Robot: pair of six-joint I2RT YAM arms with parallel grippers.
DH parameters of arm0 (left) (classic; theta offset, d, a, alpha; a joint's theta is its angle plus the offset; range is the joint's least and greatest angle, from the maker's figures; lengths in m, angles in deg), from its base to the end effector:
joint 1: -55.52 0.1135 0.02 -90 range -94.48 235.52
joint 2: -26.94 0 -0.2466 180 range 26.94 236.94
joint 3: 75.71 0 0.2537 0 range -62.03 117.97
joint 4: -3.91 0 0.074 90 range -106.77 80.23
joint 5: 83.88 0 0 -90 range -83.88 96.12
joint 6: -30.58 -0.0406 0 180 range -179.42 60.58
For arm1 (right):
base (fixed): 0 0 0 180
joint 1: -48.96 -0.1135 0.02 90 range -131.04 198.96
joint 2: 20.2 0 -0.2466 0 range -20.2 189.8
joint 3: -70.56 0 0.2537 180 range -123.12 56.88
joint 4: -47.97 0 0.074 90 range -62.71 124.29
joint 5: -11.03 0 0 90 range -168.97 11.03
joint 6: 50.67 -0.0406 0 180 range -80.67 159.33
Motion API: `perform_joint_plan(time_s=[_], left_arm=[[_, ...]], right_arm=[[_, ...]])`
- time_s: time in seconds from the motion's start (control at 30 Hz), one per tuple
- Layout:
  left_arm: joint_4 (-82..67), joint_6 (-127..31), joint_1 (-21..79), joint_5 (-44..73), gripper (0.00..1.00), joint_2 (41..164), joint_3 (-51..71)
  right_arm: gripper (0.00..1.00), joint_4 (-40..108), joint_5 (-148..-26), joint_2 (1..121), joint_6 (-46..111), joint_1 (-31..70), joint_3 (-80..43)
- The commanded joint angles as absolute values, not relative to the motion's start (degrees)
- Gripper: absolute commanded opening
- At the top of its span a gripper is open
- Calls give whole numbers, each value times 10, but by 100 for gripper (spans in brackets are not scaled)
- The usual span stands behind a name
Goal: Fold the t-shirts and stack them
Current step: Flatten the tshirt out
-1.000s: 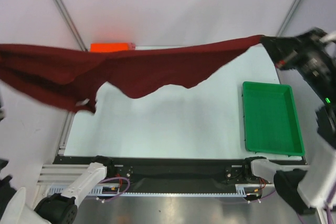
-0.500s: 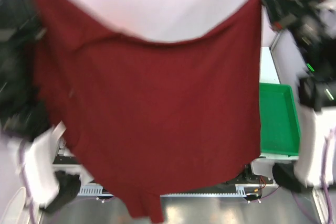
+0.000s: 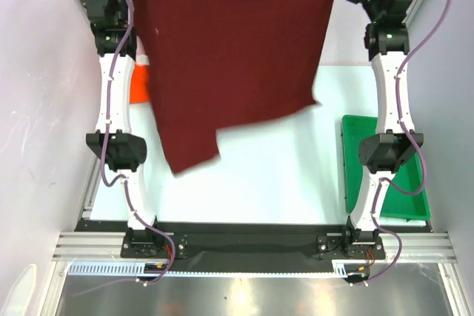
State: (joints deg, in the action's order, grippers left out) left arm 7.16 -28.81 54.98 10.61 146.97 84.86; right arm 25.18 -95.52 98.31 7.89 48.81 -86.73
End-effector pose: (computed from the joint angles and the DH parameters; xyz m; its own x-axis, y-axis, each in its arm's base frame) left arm 0.4188 -0.0071 0.5711 0.5620 -0.5129 -0.6489 0.4091 0.8542 -0.3210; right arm 0.4440 0.0127 0.5202 0.0909 0.5002 -0.8611 -0.3795 0.8169 0.4345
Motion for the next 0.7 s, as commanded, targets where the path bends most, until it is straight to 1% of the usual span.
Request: perform_joint_plan(time_s=[0.0, 0.17, 0.27, 0.3, 0.33, 0.4, 0.43, 0.47, 0.5, 0.53, 0.57, 0.6, 0.63, 0.67], left_arm=[[202, -217, 570, 103, 0, 1422, 876], [198, -178, 581, 147, 0, 1399, 837], [206, -157, 592, 189, 0, 1356, 777], [192, -167, 593, 204, 0, 1344, 767], [178, -176, 593, 237, 0, 1317, 740], [166, -172, 595, 274, 0, 1277, 676], [165, -172, 596, 319, 0, 1237, 602], [156, -166, 598, 333, 0, 1205, 554], [168, -157, 598, 350, 1, 1172, 492], [203, -144, 600, 366, 0, 1091, 351], [207, -139, 601, 357, 0, 1049, 278], [210, -133, 601, 353, 0, 1009, 206], [207, -130, 601, 353, 0, 967, 88], [179, -129, 601, 345, 0, 910, 42]], right_arm=[[0, 314, -938, 941, 78, 511, -929], [0, 297, -951, 871, 83, 528, -863], [0, 264, -955, 806, 82, 528, -784], [0, 256, -951, 788, 73, 528, -757], [0, 237, -948, 746, 71, 527, -686], [0, 214, -945, 699, 64, 524, -603], [0, 210, -945, 674, 59, 521, -515], [0, 209, -948, 620, 57, 519, -459], [0, 208, -957, 595, 54, 513, -413], [0, 200, -958, 572, 53, 508, -327], [0, 189, -957, 523, 50, 506, -290], [0, 168, -962, 500, 43, 504, -255], [0, 155, -965, 478, 36, 497, -217], [0, 141, -965, 442, 32, 492, -160]])
